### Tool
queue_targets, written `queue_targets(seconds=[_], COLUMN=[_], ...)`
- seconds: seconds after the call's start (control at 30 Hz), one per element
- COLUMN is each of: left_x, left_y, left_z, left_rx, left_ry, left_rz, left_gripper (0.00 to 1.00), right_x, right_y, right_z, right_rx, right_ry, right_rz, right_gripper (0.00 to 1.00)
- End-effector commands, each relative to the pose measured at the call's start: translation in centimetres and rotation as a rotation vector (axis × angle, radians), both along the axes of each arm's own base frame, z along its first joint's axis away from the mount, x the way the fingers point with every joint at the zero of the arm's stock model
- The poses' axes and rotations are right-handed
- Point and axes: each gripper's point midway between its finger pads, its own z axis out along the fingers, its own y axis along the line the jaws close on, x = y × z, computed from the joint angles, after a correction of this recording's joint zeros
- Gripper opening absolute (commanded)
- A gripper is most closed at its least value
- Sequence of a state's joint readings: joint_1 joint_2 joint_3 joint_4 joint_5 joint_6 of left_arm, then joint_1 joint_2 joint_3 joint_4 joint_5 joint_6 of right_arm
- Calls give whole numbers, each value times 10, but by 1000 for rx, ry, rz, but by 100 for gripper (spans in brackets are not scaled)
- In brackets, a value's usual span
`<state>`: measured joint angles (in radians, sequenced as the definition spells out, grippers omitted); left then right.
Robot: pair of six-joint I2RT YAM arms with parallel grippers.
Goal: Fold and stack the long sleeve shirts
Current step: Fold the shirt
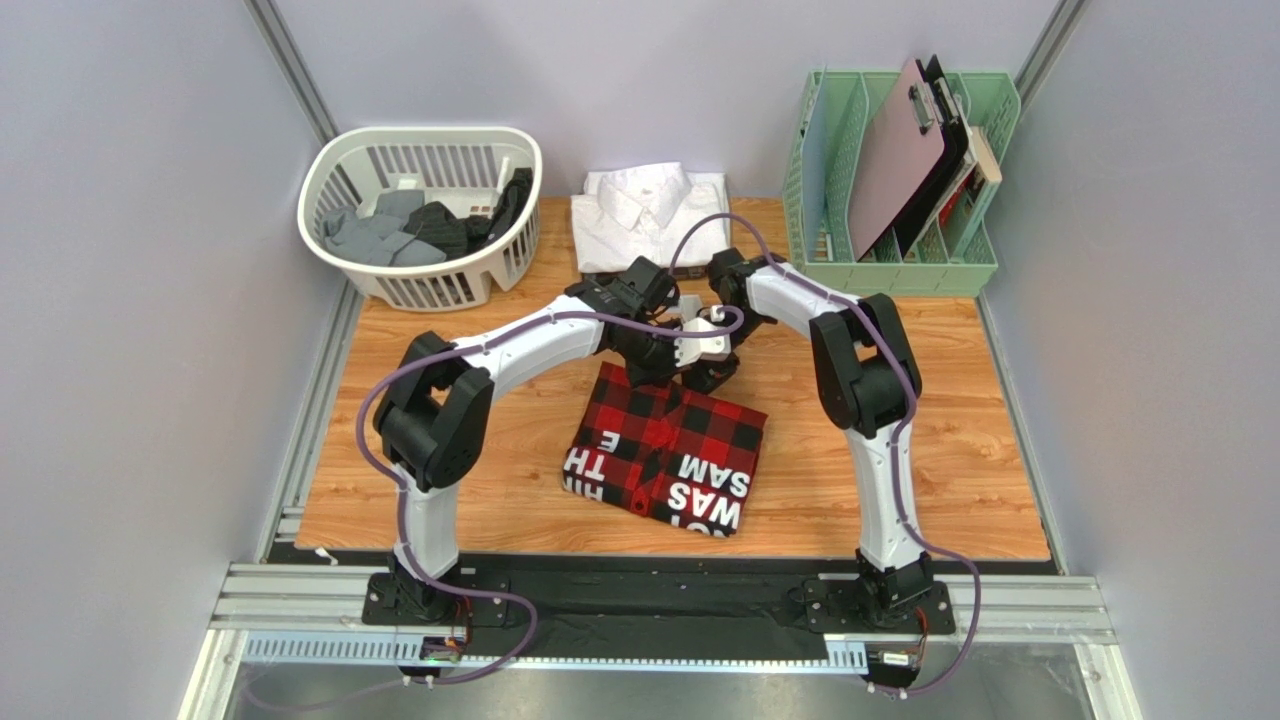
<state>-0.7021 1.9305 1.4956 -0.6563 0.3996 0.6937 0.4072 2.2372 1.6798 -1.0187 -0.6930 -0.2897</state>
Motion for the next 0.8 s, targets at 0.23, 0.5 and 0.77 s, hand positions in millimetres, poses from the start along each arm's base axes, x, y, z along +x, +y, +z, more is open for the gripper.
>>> queue_targets(seconds=[0.23, 0.5, 0.77], left_x=[24, 42, 34], left_y=[-18, 11, 42], left_z=[-10, -20, 62], left_rx=[-41, 19, -226], left_ry=[-10, 74, 207], left_rz=[40, 225, 416], left_gripper=[0, 5, 57], right_x=[22, 81, 116], right_y=[6, 10, -30], right_z=[-5, 22, 112], right_rx=[-2, -19, -2], right_ry=[-51, -221, -398], right_rz=[23, 1, -140], right_gripper=[31, 32, 53])
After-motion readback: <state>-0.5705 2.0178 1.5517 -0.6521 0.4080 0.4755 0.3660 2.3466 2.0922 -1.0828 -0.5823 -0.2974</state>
